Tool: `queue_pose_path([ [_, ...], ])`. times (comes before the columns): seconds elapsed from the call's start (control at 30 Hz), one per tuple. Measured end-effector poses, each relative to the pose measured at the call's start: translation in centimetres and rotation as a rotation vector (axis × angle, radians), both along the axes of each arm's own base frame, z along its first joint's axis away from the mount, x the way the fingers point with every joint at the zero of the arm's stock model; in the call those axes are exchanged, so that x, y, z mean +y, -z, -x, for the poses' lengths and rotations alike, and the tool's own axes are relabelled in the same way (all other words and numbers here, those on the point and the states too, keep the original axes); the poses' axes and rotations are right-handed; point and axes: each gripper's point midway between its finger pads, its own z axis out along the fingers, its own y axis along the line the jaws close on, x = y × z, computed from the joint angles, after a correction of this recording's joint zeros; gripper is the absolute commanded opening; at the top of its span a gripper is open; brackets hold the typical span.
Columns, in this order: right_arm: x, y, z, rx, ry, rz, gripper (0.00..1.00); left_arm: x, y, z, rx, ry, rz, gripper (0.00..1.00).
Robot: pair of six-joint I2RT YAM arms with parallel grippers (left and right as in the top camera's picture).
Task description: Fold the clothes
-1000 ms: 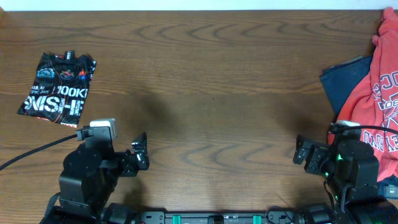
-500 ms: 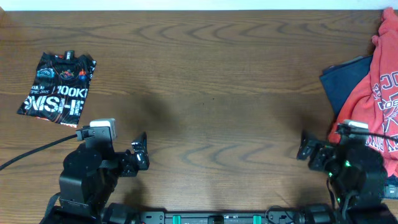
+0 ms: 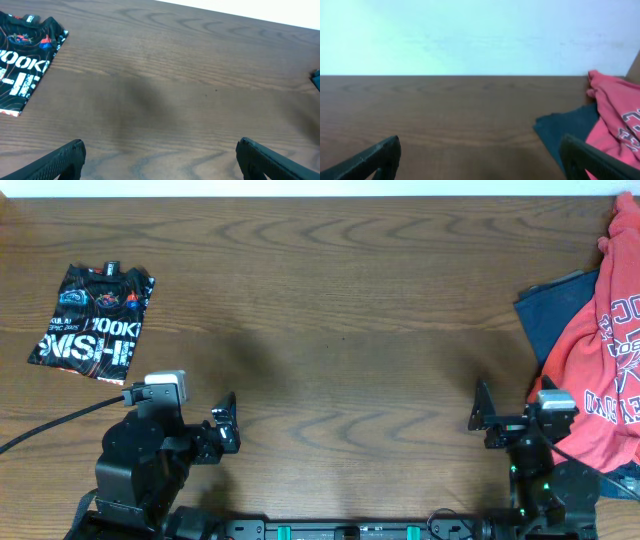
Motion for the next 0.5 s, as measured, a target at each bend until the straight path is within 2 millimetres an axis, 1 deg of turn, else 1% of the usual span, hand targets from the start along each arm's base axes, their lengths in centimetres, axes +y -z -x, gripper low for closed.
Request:
queue_pose_path([
  [0.2,0.2,0.8,-0.6,-0.096,-0.012,0.006,0.99,0.0,0.0,0.0,0.000,0.000,0.000,0.98],
  [0.33,0.2,2.0,-1.2,-0.117,-0.014,0.029,0.99,0.0,0.0,0.0,0.000,0.000,0.000,0.98],
  [0.4,0.2,3.4,-1.4,-0.094,-0.014,0.044,0.99,0.0,0.0,0.0,0.000,0.000,0.000,0.98],
  [0.47,0.2,5.5,-1.5,-0.030,-0.015,0.053,0.99,0.0,0.0,0.0,0.000,0.000,0.000,0.98],
  [0.5,0.1,6.1,-1.5,-0.013,-0.012,0.056,0.99,0.0,0.0,0.0,0.000,0.000,0.000,0.98],
])
